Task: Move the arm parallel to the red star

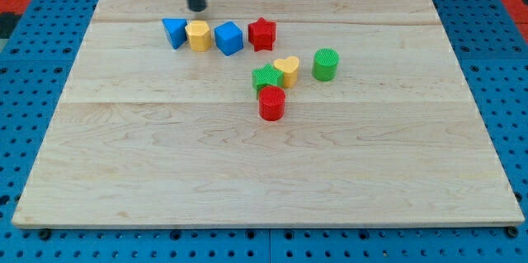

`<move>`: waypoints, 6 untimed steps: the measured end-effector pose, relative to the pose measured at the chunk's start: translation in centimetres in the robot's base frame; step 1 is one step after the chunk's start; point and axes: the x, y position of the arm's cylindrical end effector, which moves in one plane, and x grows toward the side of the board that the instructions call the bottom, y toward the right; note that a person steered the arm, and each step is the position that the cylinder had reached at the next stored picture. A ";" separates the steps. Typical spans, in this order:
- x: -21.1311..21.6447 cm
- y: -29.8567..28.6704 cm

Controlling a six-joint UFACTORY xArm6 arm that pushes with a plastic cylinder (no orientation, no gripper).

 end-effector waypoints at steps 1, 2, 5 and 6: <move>0.7 4.3; 0.8 10.1; 7.3 23.1; 12.5 23.4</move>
